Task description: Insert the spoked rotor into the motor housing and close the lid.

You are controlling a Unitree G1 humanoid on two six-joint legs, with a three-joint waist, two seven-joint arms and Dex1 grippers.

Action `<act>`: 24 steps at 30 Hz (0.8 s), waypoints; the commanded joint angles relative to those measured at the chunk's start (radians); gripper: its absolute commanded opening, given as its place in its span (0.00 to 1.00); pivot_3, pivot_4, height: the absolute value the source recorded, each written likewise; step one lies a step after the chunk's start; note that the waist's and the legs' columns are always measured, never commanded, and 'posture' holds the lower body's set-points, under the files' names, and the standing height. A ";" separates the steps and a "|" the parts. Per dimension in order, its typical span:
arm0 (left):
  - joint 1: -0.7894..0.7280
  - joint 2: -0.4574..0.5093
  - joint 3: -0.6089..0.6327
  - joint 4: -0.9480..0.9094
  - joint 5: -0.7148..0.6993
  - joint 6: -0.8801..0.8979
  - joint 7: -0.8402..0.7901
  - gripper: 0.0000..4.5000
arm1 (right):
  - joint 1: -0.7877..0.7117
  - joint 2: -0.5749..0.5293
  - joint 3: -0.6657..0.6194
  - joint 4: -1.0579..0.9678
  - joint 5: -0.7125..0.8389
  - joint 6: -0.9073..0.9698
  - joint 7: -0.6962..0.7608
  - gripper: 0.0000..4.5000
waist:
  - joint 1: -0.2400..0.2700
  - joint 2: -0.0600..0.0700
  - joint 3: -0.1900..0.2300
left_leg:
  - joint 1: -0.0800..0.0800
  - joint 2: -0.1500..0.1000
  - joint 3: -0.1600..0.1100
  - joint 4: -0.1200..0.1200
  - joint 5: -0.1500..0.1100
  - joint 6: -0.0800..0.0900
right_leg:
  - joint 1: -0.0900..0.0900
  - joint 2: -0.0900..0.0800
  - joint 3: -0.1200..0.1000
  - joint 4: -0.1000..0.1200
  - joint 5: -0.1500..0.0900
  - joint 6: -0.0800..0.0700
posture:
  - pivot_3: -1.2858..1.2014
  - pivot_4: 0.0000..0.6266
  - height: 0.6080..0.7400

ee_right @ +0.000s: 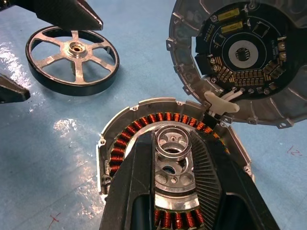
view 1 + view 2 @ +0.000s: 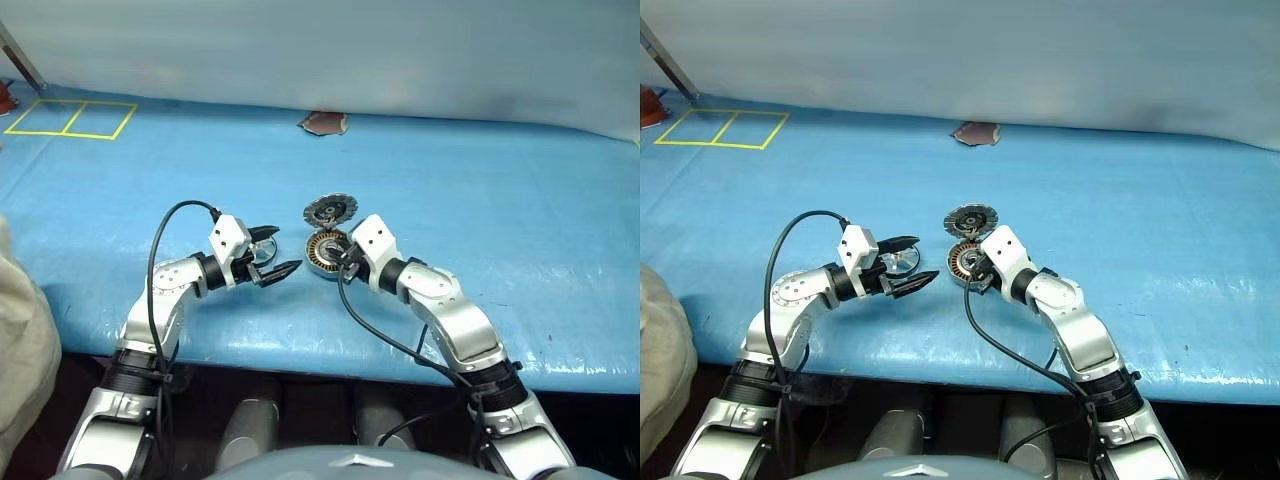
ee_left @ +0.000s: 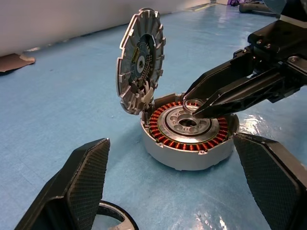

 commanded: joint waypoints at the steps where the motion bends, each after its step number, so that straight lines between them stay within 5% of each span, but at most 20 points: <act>1: -0.004 0.011 0.003 -0.047 -0.012 -0.004 -0.016 1.00 | -0.029 0.012 -0.003 0.017 0.002 -0.035 0.008 0.17 | -0.001 0.000 0.000 | 0.000 0.000 0.000 0.000 0.000 0.000 | 0.000 0.000 0.000 0.000 0.000 0.000 | 0.52 0.24 1.00; 24: -0.013 0.011 -0.002 -0.045 -0.001 -0.007 -0.037 1.00 | 0.004 0.005 0.007 0.033 -0.013 -0.031 0.001 0.17 | -0.006 0.000 0.000 | 0.000 0.000 0.000 0.000 0.000 0.000 | 0.000 0.000 0.000 0.000 0.000 0.000 | 0.52 0.24 1.00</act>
